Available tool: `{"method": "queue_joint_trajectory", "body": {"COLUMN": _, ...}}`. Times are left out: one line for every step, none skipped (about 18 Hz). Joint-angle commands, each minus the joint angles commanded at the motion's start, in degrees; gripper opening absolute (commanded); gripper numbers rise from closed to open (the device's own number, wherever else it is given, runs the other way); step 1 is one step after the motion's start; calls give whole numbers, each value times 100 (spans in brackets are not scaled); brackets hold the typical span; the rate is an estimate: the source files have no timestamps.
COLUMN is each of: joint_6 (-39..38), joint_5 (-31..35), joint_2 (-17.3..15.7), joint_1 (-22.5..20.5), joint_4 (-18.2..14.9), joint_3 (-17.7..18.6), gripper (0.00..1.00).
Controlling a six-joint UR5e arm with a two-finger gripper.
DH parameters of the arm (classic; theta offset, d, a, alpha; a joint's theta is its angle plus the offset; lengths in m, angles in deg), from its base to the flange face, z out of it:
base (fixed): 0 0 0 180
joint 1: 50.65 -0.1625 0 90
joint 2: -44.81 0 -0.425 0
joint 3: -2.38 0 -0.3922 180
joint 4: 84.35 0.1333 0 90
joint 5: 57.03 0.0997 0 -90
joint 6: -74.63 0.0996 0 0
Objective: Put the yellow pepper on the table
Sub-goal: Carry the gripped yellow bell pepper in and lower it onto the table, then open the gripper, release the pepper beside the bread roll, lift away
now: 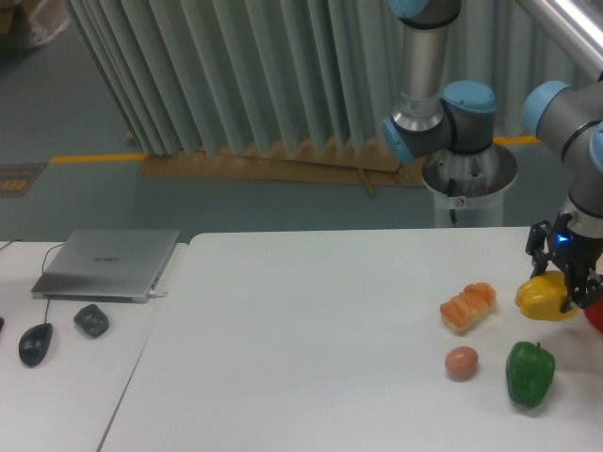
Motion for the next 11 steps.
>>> {"method": "queue_joint_trajectory", "body": {"joint_6": 0, "joint_5": 0, "joint_2": 26, "joint_1": 0, "joint_4": 9, "joint_3": 0, "gripper": 37}}
{"method": "queue_joint_trajectory", "body": {"joint_6": 0, "joint_5": 0, "joint_2": 35, "joint_1": 0, "joint_4": 17, "joint_3": 0, "gripper": 37}}
{"method": "queue_joint_trajectory", "body": {"joint_6": 0, "joint_5": 0, "joint_2": 35, "joint_1": 0, "joint_4": 61, "joint_3": 0, "gripper": 38}}
{"method": "queue_joint_trajectory", "body": {"joint_6": -17, "joint_5": 9, "joint_2": 44, "joint_1": 0, "joint_4": 122, "joint_3": 0, "gripper": 40}}
{"method": "queue_joint_trajectory", "body": {"joint_6": -26, "joint_5": 17, "joint_2": 53, "joint_1": 17, "joint_4": 158, "joint_3": 17, "gripper": 42}}
{"method": "queue_joint_trajectory", "body": {"joint_6": -26, "joint_5": 70, "joint_2": 70, "joint_1": 18, "joint_4": 193, "joint_3": 44, "gripper": 49}}
{"method": "queue_joint_trajectory", "body": {"joint_6": -9, "joint_5": 157, "joint_2": 70, "joint_1": 26, "joint_4": 246, "joint_3": 44, "gripper": 53}}
{"method": "queue_joint_trajectory", "body": {"joint_6": 0, "joint_5": 202, "joint_2": 62, "joint_1": 70, "joint_4": 255, "joint_3": 44, "gripper": 91}}
{"method": "queue_joint_trajectory", "body": {"joint_6": -17, "joint_5": 202, "joint_2": 53, "joint_1": 79, "joint_4": 246, "joint_3": 35, "gripper": 100}}
{"method": "queue_joint_trajectory", "body": {"joint_6": -35, "joint_5": 202, "joint_2": 44, "joint_1": 79, "joint_4": 246, "joint_3": 44, "gripper": 100}}
{"method": "queue_joint_trajectory", "body": {"joint_6": -53, "joint_5": 211, "joint_2": 53, "joint_1": 97, "joint_4": 246, "joint_3": 44, "gripper": 100}}
